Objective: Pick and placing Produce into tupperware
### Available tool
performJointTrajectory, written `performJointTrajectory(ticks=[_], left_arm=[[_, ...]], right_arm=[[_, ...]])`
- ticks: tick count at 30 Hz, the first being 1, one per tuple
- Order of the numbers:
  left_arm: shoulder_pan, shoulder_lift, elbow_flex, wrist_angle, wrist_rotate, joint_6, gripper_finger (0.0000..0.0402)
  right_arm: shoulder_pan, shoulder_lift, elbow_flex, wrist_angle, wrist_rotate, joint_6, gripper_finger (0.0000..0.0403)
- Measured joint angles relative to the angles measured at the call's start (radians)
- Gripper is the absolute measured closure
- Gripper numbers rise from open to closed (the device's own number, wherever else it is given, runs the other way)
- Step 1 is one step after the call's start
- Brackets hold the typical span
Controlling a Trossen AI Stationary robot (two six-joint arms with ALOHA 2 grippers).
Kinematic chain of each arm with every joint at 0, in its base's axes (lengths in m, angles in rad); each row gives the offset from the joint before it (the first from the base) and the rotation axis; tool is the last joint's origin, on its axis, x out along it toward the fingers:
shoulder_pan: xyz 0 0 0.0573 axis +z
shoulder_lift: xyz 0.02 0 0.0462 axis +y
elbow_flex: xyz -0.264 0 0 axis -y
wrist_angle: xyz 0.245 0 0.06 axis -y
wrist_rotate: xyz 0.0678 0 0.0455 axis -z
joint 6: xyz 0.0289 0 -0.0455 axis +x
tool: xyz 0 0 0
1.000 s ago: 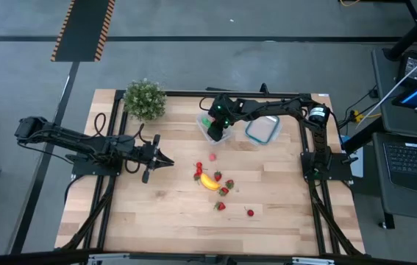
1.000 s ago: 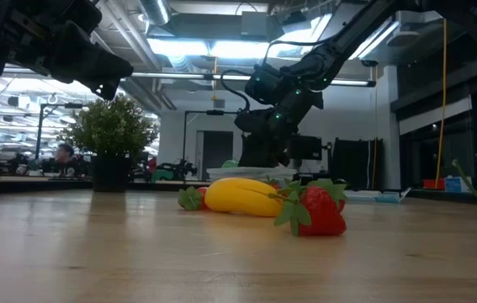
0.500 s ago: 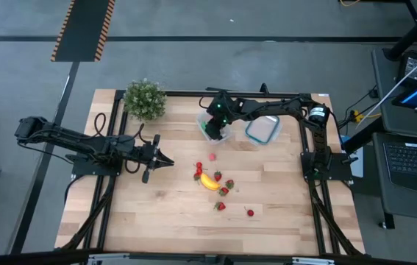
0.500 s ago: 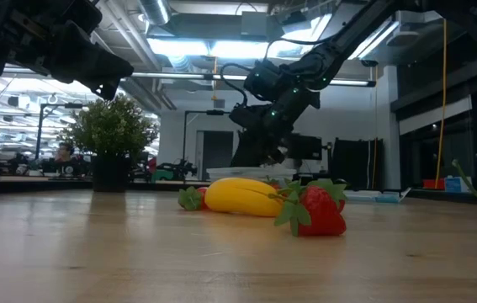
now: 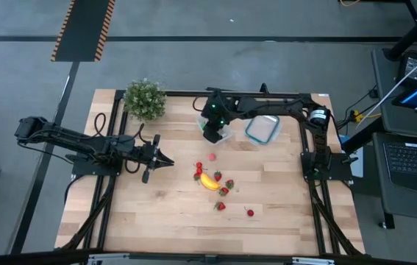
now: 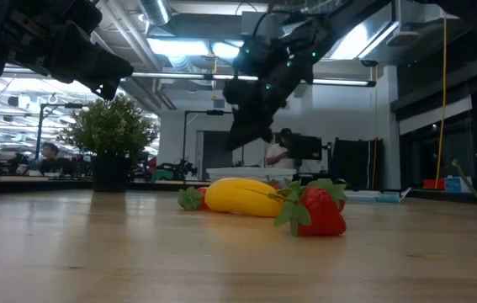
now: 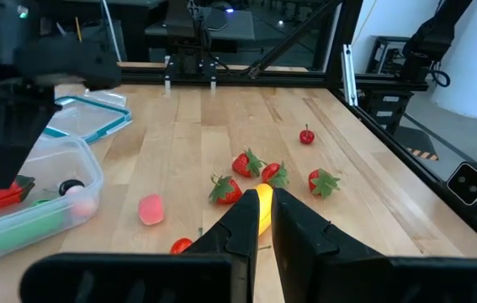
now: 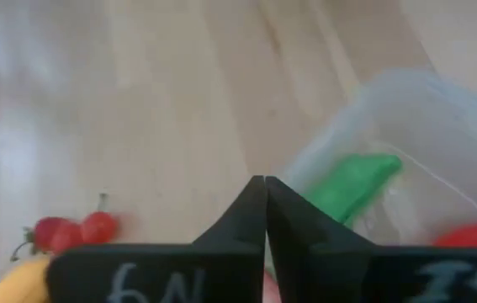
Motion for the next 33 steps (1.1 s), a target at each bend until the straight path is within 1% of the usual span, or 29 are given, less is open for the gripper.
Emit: performJointTrajectory(ticks=[2,6,9,12,15,18,23,27,30,33], left_arm=[[0.000,0.000,0.000,0.000,0.000,0.000,0.0374],[0.000,0.000,0.000,0.000,0.000,0.000,0.0374],[0.000,0.000,0.000,0.001,0.000,-0.002,0.0374],[0.000,0.000,0.000,0.002,0.000,-0.003,0.0374],[0.000,0.000,0.000,0.007,0.000,-0.003,0.0374],[-0.001,0.000,0.000,0.008,0.000,-0.003,0.0374],[-0.001,0.000,0.000,0.017,0.000,-0.003,0.0374],[-0.001,0.000,0.000,0.023,0.000,-0.003,0.0374],[-0.001,0.000,0.000,0.048,0.001,-0.003,0.0374],[-0.003,0.000,0.000,0.069,0.013,-0.009,0.0374]], right_arm=[[0.019,-0.027,-0.005,-0.006,0.000,-0.011,0.0396],[0.069,-0.110,-0.059,0.013,0.003,-0.015,0.0377],[0.120,-0.193,-0.139,0.074,0.002,-0.017,0.0371],[0.169,-0.287,-0.250,0.157,0.016,-0.018,0.0375],[0.214,-0.388,-0.379,0.288,0.048,-0.009,0.0383],[0.254,-0.486,-0.513,0.435,0.049,-0.003,0.0391],[0.320,-0.594,-0.710,0.657,0.048,0.015,0.0394],[0.362,-0.629,-0.840,0.822,0.049,0.036,0.0390],[0.388,-0.630,-0.914,0.975,0.049,0.041,0.0391],[0.412,-0.630,-0.973,1.081,0.049,0.023,0.0397]])
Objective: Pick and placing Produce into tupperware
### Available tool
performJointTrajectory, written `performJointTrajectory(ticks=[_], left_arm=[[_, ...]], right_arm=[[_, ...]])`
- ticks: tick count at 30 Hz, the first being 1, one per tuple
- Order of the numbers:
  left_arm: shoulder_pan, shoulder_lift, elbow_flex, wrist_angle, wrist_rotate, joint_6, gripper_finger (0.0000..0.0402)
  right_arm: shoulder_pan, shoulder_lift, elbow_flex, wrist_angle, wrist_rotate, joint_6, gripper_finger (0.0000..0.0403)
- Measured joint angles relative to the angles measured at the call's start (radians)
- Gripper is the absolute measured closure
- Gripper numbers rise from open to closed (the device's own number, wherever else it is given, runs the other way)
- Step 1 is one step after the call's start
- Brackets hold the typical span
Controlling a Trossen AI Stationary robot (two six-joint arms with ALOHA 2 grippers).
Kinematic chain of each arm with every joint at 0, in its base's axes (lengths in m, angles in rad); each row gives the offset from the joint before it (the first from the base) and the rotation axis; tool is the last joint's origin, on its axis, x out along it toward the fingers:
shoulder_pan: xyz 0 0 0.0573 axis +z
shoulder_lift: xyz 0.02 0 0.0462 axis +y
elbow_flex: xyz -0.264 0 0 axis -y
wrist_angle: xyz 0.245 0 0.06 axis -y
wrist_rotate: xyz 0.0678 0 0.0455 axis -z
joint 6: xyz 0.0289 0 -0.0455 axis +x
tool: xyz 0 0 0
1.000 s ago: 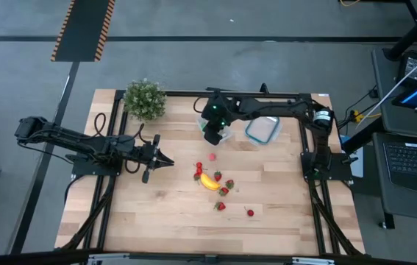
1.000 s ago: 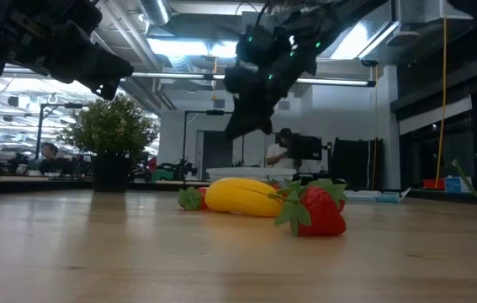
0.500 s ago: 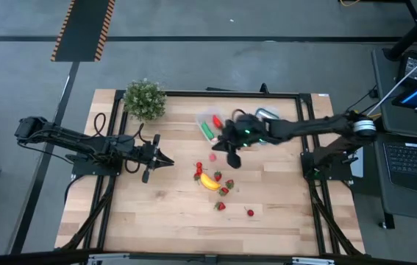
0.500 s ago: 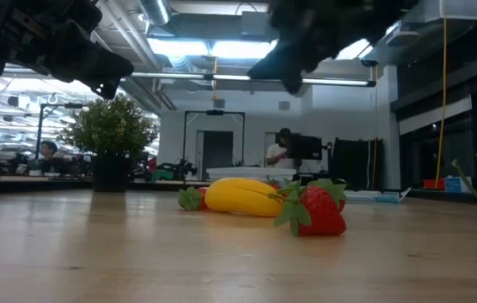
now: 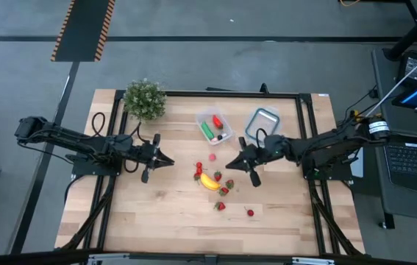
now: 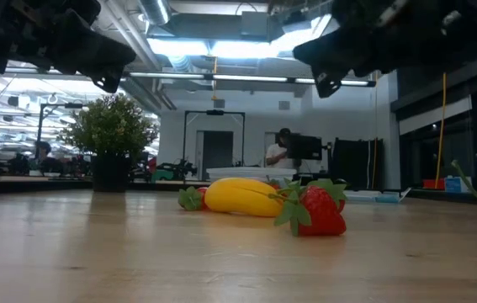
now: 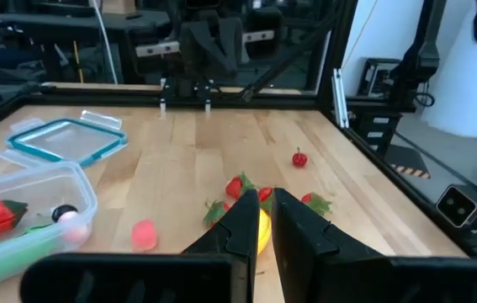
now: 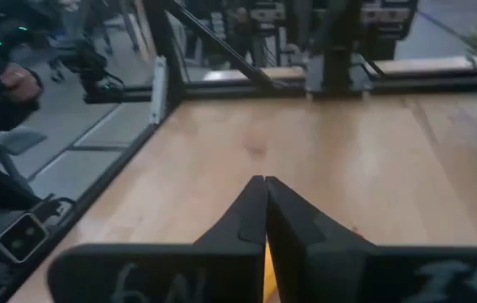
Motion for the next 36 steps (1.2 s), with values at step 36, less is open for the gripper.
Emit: performJointTrajectory(ticks=[36], left_arm=[[-0.147,0.777,0.748,-0.569,-0.248,0.199,0.0262]], right_arm=[[0.128,-0.332,-0.103,-0.157,-0.050,-0.014,0.0385]])
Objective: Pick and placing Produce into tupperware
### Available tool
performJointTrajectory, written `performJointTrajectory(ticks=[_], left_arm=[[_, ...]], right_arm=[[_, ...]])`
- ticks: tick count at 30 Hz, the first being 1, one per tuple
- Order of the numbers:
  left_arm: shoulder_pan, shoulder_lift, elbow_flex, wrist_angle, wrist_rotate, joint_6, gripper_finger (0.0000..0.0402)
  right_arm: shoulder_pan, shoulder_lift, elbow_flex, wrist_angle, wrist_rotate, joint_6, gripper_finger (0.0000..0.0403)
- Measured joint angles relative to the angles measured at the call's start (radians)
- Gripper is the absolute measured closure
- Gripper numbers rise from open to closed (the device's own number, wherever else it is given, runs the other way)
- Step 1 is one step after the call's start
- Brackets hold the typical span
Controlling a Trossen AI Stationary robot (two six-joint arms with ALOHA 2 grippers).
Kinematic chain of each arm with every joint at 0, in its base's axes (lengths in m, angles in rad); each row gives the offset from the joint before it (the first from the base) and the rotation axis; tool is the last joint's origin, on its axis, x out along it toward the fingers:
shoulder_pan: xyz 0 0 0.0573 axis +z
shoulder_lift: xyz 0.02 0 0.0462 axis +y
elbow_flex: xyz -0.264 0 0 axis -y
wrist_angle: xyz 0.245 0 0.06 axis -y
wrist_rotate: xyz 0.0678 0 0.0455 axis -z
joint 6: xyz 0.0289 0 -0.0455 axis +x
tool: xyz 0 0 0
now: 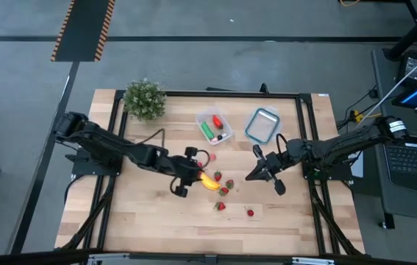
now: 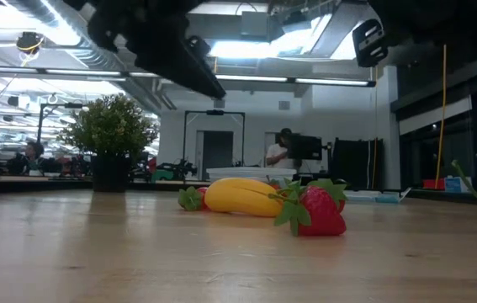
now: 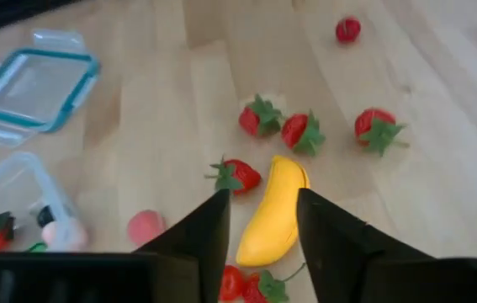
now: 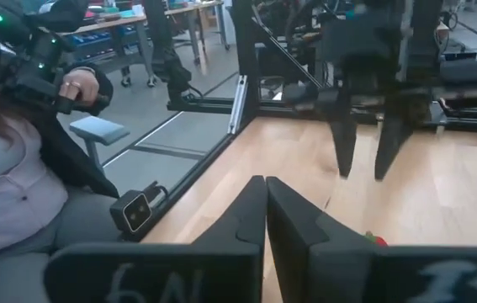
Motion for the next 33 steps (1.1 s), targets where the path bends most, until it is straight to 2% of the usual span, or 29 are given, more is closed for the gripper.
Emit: performJointTrajectory(ticks=[5,13,18,26,33], left_arm=[[0.001,0.106,0.088,-0.076,0.001,0.073,0.0241],[0.009,0.229,0.181,-0.157,0.060,0.140,0.0254],[0.011,0.275,0.214,-0.180,0.113,0.125,0.0259],[0.015,0.329,0.275,-0.185,0.106,0.152,0.0259],[0.031,0.360,0.280,-0.213,0.107,0.154,0.0260]], right_arm=[[0.001,-0.001,0.000,-0.001,0.000,0.012,0.0378],[0.001,-0.001,0.000,-0.013,0.000,0.007,0.0385],[0.001,-0.001,0.000,-0.025,0.000,0.007,0.0385],[0.007,0.000,0.000,-0.045,0.001,0.009,0.0386],[0.036,0.000,0.000,-0.045,0.002,-0.010,0.0386]])
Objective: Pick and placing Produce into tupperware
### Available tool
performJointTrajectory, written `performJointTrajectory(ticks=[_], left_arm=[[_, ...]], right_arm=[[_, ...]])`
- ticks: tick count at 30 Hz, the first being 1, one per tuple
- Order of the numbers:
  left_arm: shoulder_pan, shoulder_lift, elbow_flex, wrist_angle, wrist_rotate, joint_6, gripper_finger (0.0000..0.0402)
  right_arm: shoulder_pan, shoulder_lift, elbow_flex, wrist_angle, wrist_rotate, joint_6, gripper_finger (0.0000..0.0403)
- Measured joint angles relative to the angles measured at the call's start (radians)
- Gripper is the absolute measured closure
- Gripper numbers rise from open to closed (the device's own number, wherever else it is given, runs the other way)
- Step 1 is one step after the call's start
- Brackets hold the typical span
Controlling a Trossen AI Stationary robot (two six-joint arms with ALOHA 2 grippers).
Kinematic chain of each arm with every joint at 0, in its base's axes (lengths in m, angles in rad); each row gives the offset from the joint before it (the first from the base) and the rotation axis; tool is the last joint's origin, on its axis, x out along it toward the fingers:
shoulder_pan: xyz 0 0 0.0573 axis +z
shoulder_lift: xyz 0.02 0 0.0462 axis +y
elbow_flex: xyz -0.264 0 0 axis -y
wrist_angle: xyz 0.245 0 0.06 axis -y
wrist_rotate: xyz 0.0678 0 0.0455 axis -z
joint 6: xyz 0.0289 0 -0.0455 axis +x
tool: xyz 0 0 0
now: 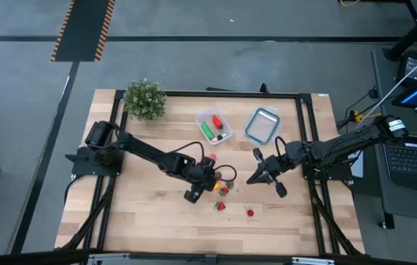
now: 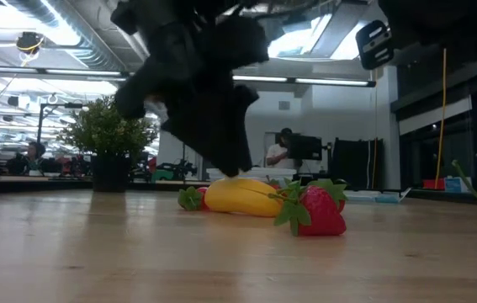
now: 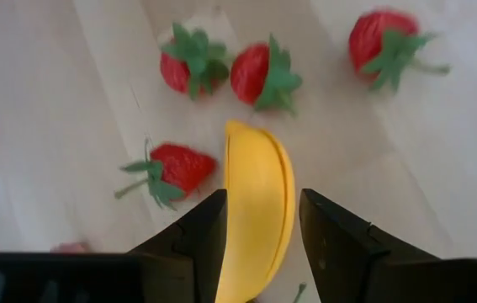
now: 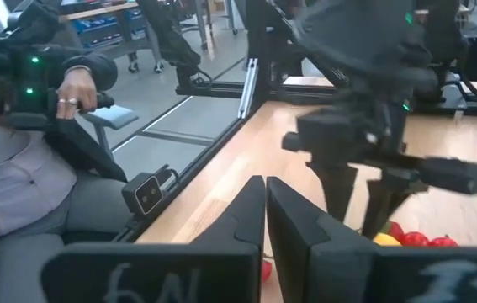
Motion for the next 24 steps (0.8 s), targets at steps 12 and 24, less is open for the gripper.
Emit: performJointTrajectory(ticks=[12,24], left_arm=[[0.016,0.073,0.005,0.014,0.003,0.007,0.0260],[0.016,0.075,0.003,0.009,0.058,-0.036,0.0260]], right_arm=[[0.023,0.000,0.000,0.003,0.001,-0.006,0.0386],[0.022,0.000,0.000,0.004,0.001,-0.006,0.0386]])
